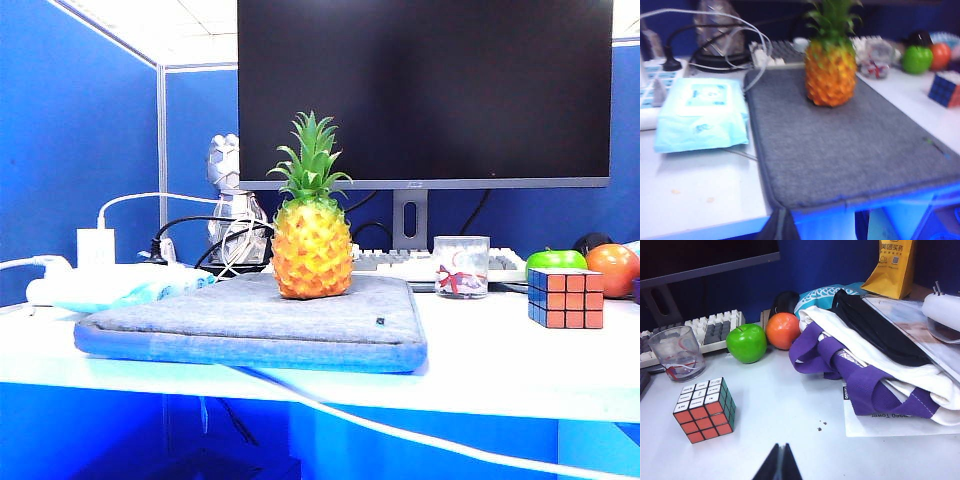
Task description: Rotate the Rubik's Cube so that its red face is facing towards you.
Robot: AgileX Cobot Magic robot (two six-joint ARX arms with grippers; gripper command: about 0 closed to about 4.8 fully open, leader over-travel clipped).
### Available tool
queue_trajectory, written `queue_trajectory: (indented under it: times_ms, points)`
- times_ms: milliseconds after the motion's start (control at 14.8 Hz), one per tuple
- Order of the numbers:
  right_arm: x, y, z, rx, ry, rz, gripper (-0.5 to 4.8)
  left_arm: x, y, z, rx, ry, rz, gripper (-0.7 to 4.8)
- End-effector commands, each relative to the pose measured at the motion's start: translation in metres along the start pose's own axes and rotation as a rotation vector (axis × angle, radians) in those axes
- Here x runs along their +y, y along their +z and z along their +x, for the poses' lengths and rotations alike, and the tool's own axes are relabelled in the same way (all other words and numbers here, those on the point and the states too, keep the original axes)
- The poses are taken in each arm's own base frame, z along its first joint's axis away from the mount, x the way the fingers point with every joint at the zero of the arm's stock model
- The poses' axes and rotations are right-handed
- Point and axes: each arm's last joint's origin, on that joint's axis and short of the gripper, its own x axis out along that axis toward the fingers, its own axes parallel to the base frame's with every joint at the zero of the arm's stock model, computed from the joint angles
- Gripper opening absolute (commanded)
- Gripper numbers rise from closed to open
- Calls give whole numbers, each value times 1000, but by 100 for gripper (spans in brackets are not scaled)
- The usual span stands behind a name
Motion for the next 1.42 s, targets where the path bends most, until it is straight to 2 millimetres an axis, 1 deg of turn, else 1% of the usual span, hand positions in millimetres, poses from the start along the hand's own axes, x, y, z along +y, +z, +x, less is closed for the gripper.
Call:
queue_trajectory:
  times_ms: [68, 135, 270, 405, 473, 541, 608, 676, 743, 811, 878, 946, 1149, 1216, 1284, 1351, 1419]
  points:
    - [0, -2, 1, -6, 1, 0, -6, 1, 2, 0, -19, 17, -18, 3]
    - [0, -2, 1, -6, 1, 0, -6, 2, 2, 0, -19, 65, -18, 4]
    - [0, -2, 1, -6, 3, 0, -6, 2, 2, 0, -19, 70, -22, 3]
    - [3, -1, 0, 4, 109, 12, -6, 1, 9, -1, -89, 34, -93, -5]
    - [5, 0, 0, 3, 176, 32, -6, 0, 17, -2, -169, 1, -73, -5]
    - [10, 3, -1, -1, 324, 33, -6, -2, 38, -7, -353, -29, -30, -5]
    - [13, 6, -2, -16, 414, 32, -6, -3, 50, -10, -360, -35, -34, -5]
    - [14, 8, -3, -30, 467, 31, -6, -3, 58, -9, -334, -69, -29, -5]
    - [16, 11, -4, -58, 497, 31, -6, -4, 71, -7, -305, -122, -11, -5]
    - [16, 16, -5, -96, 499, 33, -6, -4, 89, 1, -273, -170, -11, -5]
    - [17, 20, -6, -112, 496, 34, -6, -2, 106, 13, -234, -212, -7, -5]
    - [17, 24, -7, -118, 482, 38, -6, 1, 122, 31, -177, -283, 5, -5]
    - [18, 28, -6, -72, 471, 64, -6, 14, 158, 105, -19, -520, -48, -5]
    - [18, 29, -5, -28, 463, 83, -6, 18, 168, 127, 1, -578, -59, -5]
    - [20, 33, -3, -3, 459, 82, -6, 22, 176, 145, 10, -592, -63, -5]
    - [22, 40, 0, 23, 454, 82, -6, 21, 182, 163, 19, -601, -61, -5]
    - [26, 53, 6, 67, 421, 79, -6, 23, 185, 176, 25, -580, -61, -5]
